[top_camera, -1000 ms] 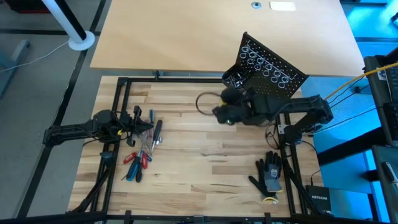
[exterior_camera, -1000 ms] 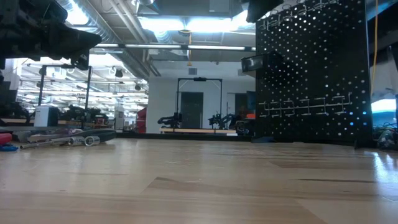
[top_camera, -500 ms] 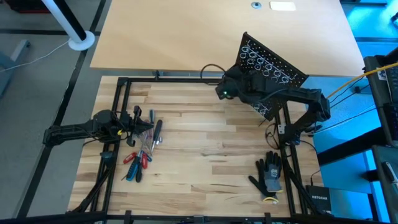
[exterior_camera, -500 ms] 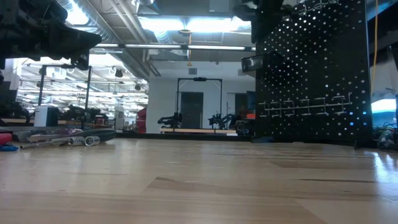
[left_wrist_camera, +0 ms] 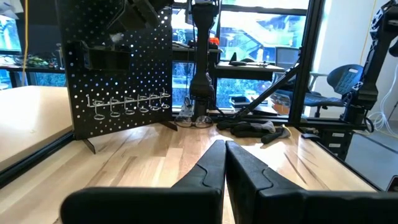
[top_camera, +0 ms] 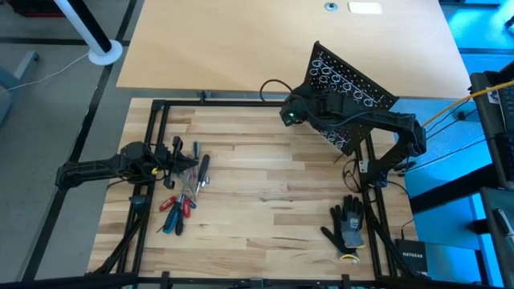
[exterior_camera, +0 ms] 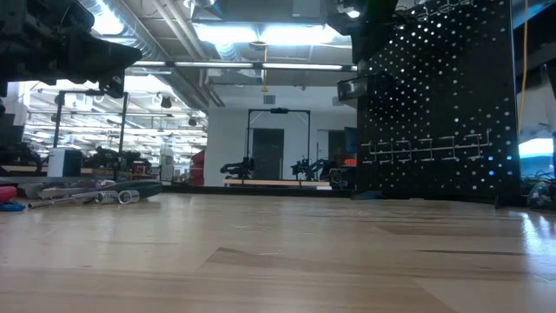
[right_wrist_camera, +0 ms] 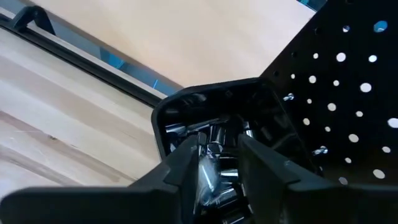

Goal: Hang tools onto peg board
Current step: Put the socket into the black pegboard bin

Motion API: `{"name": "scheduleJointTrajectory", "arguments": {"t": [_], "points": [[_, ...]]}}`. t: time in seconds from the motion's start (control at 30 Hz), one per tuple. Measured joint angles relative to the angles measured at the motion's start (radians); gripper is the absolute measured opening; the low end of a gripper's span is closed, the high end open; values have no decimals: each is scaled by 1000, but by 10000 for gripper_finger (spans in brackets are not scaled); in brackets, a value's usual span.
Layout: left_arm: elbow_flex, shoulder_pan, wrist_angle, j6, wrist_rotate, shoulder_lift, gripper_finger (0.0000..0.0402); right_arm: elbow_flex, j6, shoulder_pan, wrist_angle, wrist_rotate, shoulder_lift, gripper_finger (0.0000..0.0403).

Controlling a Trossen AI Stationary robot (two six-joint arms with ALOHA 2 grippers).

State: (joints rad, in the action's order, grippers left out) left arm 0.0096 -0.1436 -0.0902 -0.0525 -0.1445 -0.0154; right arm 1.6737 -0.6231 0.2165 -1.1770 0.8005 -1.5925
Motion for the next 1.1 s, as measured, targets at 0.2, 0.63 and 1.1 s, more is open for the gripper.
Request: {"name": "scheduleJointTrajectory", "arguments": {"t": [0.2,0.63,1.1], "points": [[0,0,0,0,0,0,1,0,3,-1,1,14,0,158],[0,0,0,7,0,0,1,0,148,-203,230,-35,0,172],[0,0,0,-175,-1,0,1,0,236,-442,355,-138,-199,172]]}}
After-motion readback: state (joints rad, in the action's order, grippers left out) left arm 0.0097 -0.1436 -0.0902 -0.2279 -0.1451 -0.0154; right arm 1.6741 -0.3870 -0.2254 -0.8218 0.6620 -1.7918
